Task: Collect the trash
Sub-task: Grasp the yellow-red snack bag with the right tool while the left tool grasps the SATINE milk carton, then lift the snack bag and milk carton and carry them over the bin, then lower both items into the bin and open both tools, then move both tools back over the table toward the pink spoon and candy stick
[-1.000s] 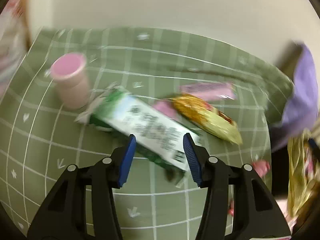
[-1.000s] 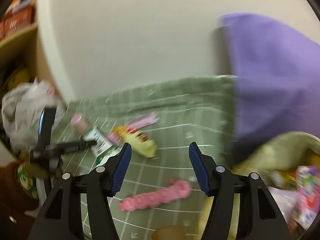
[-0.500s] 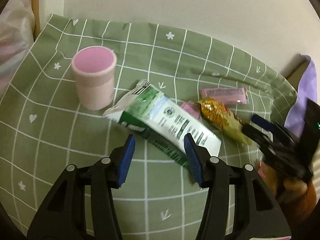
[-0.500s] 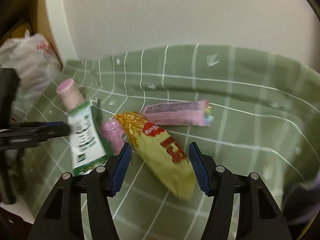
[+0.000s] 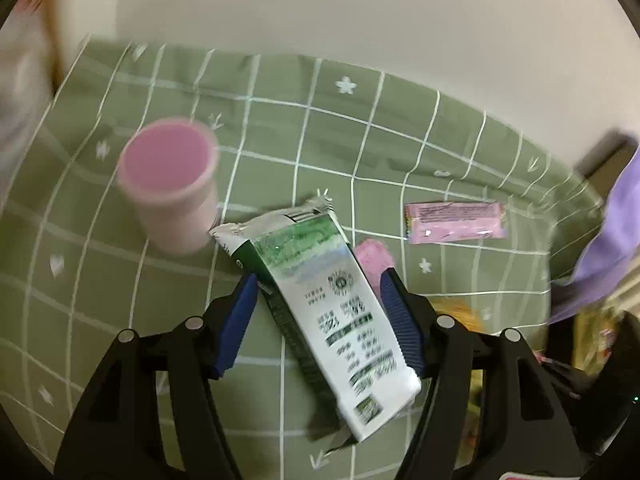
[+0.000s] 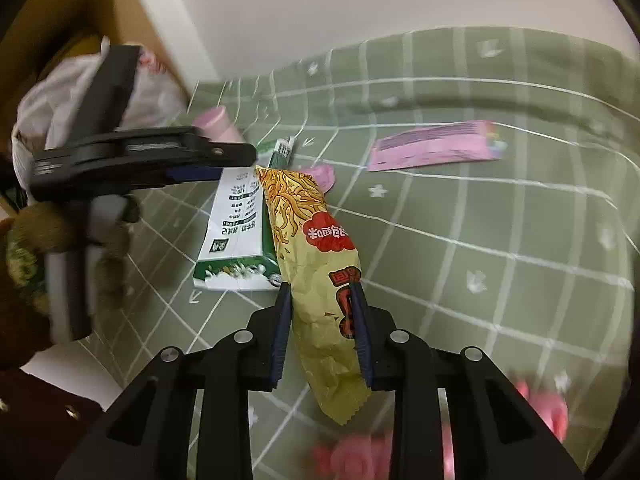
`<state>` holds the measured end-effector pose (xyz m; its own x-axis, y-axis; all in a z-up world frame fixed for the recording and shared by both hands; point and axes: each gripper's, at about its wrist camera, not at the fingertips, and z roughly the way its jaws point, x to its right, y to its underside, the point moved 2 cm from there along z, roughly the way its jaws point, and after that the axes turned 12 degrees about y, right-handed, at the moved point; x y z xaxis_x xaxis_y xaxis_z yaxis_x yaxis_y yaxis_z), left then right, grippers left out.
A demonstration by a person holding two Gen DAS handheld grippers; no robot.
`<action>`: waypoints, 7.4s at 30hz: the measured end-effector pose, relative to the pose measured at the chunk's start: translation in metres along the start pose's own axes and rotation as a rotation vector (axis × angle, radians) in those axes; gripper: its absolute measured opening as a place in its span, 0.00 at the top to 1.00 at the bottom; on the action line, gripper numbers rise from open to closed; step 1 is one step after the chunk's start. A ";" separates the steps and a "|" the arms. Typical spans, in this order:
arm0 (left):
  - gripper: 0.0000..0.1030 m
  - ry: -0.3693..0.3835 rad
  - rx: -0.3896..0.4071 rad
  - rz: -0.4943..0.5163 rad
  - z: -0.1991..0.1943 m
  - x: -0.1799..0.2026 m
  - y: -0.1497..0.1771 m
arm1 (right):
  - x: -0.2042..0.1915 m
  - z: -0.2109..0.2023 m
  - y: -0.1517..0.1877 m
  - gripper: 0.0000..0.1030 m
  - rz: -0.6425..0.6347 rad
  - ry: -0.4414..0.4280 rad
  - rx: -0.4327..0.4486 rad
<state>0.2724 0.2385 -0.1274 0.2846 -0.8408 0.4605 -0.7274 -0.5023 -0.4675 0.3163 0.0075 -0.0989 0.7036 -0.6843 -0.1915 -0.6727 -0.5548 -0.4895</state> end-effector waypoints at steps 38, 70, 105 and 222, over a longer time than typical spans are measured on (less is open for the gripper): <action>0.56 0.147 0.201 0.350 -0.099 0.083 0.024 | 0.039 -0.128 0.037 0.73 0.232 0.131 0.200; 0.43 0.078 -0.009 0.216 -0.003 0.095 0.051 | 0.063 -0.146 0.066 0.72 0.310 0.197 0.178; 0.43 0.732 0.188 0.651 -0.044 0.410 0.049 | 0.188 -0.320 0.129 0.72 0.580 0.545 0.430; 0.29 0.063 0.026 0.160 -0.024 0.020 0.025 | 0.021 0.014 -0.036 0.92 0.064 0.149 0.020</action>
<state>0.2453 0.2137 -0.1120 0.1266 -0.8965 0.4246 -0.7435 -0.3691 -0.5576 0.3588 0.0192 -0.0970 0.6170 -0.7811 -0.0953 -0.7093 -0.4996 -0.4973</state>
